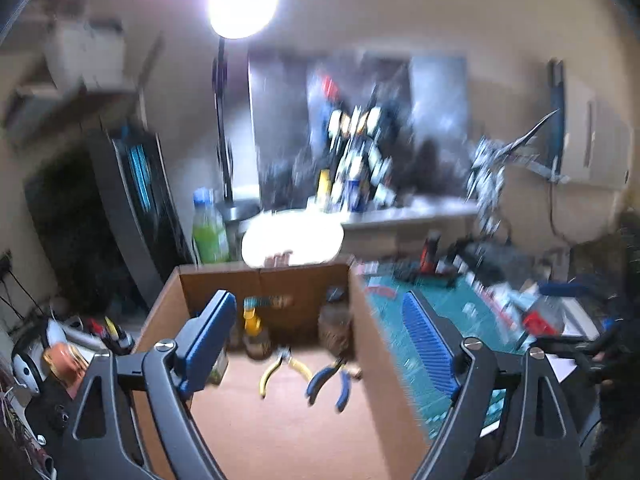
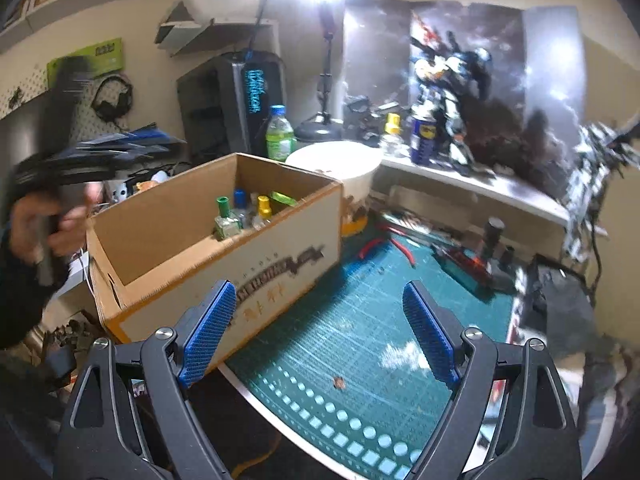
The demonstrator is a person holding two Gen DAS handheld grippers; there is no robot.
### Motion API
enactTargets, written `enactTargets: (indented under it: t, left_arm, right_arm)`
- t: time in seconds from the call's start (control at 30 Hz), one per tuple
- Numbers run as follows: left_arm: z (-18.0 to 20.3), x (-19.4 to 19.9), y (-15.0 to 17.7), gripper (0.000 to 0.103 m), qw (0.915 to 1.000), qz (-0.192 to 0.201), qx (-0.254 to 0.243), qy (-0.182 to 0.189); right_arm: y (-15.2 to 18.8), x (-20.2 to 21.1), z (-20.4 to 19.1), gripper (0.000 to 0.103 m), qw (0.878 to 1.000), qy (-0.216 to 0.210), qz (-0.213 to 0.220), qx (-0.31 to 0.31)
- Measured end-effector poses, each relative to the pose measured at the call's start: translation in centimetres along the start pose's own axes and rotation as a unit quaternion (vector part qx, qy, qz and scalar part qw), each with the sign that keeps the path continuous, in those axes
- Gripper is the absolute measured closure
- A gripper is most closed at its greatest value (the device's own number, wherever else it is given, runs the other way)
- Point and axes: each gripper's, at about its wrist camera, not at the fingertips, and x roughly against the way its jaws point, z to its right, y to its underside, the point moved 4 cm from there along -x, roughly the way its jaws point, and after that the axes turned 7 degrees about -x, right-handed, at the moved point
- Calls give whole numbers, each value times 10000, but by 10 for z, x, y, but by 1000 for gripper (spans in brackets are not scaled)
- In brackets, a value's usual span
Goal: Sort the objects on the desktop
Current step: 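Reach the right gripper to the black tube stand and grasp its base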
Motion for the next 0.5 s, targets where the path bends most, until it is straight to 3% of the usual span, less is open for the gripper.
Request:
enactTargets:
  t: [0.07,0.13,0.27,0.33,0.5]
  left_arm:
    - [30,27,3,0,9989,422,74,204]
    - [57,42,9,0,9974,583,92,416]
    - [125,48,19,0,9933,554,-204,997]
    - [154,35,23,0,9918,455,-326,1148]
    - [184,-27,30,0,9957,134,-235,883]
  right_arm:
    - [11,8,12,19,9999,60,39,-138]
    - [19,13,26,19,9995,153,46,-272]
    - [37,21,62,19,9978,422,21,-518]
    - [43,23,80,19,9971,497,26,-576]
    - [58,29,124,19,9947,721,49,-737]
